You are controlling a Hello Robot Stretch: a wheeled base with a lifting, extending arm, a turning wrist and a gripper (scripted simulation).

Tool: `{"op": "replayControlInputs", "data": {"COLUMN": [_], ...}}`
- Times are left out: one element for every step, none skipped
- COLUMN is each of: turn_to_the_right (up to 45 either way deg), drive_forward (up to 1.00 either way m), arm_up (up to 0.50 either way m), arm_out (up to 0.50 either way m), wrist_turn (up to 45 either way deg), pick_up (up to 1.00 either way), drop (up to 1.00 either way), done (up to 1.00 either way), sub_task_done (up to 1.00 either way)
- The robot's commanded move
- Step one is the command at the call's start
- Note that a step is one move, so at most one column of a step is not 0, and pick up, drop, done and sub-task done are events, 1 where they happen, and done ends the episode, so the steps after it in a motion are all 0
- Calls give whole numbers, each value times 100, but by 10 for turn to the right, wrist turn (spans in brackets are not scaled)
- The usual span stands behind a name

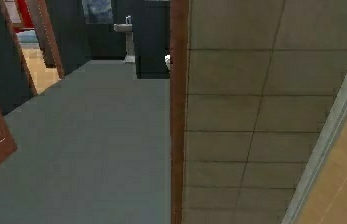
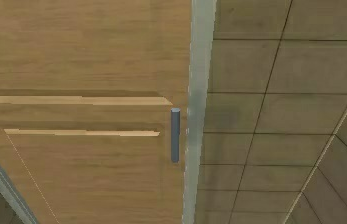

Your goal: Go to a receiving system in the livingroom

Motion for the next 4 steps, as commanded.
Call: {"op": "replayControlInputs", "data": {"turn_to_the_right": [0, -450, -390, 0], "drive_forward": [5, 0, 0, 100], "arm_up": [0, 0, 0, 0], "arm_out": [0, 0, 0, 0], "wrist_turn": [0, 0, 0, 0], "pick_up": [0, 0, 0, 0], "drop": [0, 0, 0, 0], "done": [0, 0, 0, 0], "sub_task_done": [0, 0, 0, 0]}}
